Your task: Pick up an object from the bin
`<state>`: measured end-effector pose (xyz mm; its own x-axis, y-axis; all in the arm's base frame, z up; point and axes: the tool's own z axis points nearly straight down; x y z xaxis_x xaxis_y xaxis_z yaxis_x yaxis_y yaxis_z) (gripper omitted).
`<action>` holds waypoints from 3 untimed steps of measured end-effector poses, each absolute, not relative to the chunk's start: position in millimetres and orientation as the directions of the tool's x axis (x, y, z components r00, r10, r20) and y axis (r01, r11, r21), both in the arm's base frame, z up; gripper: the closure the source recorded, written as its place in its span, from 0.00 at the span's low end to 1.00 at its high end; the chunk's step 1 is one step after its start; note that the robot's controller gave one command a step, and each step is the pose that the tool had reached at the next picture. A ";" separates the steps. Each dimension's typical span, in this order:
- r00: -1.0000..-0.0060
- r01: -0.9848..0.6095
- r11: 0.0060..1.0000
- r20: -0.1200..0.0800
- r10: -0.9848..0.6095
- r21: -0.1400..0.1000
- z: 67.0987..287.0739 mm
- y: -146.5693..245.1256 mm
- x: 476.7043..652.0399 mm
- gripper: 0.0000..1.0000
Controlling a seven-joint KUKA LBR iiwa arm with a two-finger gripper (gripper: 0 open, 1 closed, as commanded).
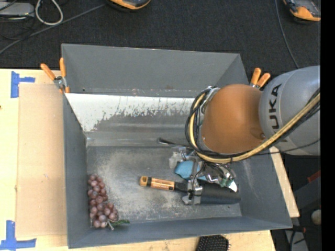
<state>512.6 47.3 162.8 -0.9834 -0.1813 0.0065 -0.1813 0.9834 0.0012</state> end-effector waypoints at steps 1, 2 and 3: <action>-0.873 -0.487 0.873 0.004 -0.487 0.003 120.6 18.1 520.4 0.00; -0.816 -0.578 0.816 0.004 -0.578 0.004 114.7 -1.5 520.1 0.00; -0.670 -0.742 0.670 0.001 -0.742 0.003 112.8 -7.1 522.8 0.00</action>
Offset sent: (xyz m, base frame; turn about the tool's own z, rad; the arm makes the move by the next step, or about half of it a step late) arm 0.0087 -0.0742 -0.0354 -0.7494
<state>522.8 -7.1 112.8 -0.6704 -0.7420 0.0008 -0.7420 0.6704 0.0034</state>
